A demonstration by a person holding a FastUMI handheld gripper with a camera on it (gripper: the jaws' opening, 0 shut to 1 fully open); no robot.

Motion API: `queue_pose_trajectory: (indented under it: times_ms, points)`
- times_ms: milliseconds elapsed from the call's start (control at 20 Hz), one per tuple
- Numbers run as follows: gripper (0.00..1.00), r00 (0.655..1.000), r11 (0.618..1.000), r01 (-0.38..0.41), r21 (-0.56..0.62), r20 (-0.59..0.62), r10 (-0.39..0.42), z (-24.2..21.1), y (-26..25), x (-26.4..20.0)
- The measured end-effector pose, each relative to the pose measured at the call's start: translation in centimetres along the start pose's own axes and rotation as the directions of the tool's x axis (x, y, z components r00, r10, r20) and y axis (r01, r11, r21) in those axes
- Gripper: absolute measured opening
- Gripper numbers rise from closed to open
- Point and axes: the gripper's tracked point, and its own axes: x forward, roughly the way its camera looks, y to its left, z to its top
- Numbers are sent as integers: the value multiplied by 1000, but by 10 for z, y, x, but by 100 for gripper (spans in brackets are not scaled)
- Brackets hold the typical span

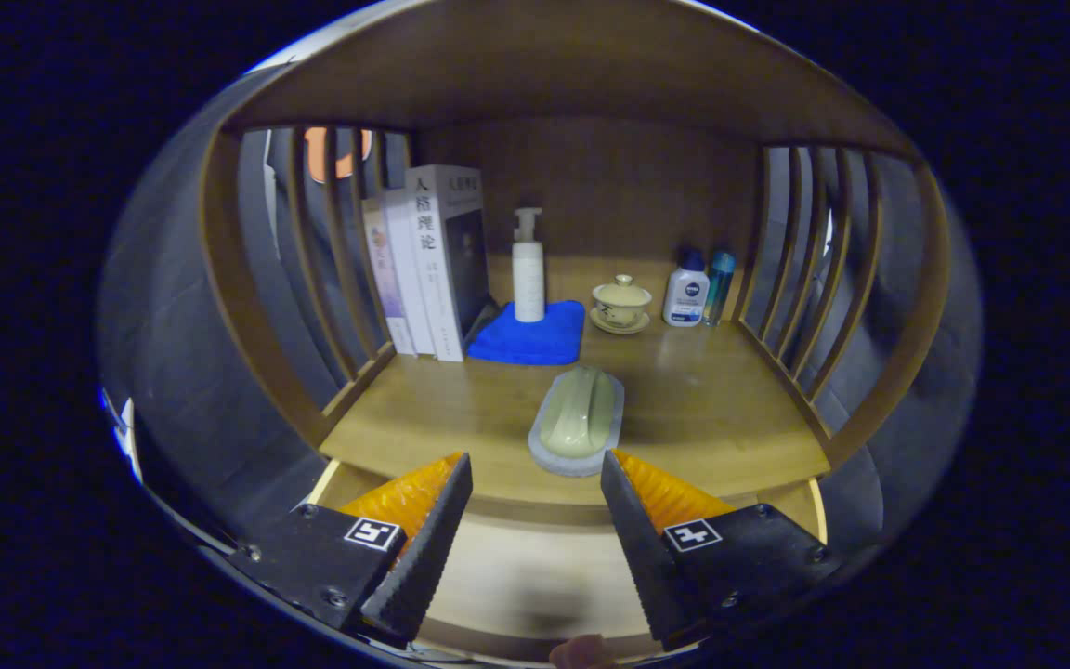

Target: Pull open the drawer, take out the items inside it, and place them on the countertop above the cabinet.

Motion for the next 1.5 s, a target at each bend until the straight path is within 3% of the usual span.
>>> queue_pose_trajectory:
  times_ms: [100, 150, 500, 900, 1050, 1500]
  points:
    - [89, 999, 1000, -27, 0, 25, 27, -8, 9, -25]
    - [96, 998, 999, -44, 1, 44, 44, -10, 14, -37]
    - [98, 967, 991, -129, -47, 216, 136, -40, 38, -113]
    - [98, 904, 989, -40, -144, 416, 97, -99, 31, -146]
    - [98, 891, 992, 10, -124, 452, 48, -133, 20, -145]
    - [99, 917, 996, 83, -11, 393, -72, -215, -14, -97]
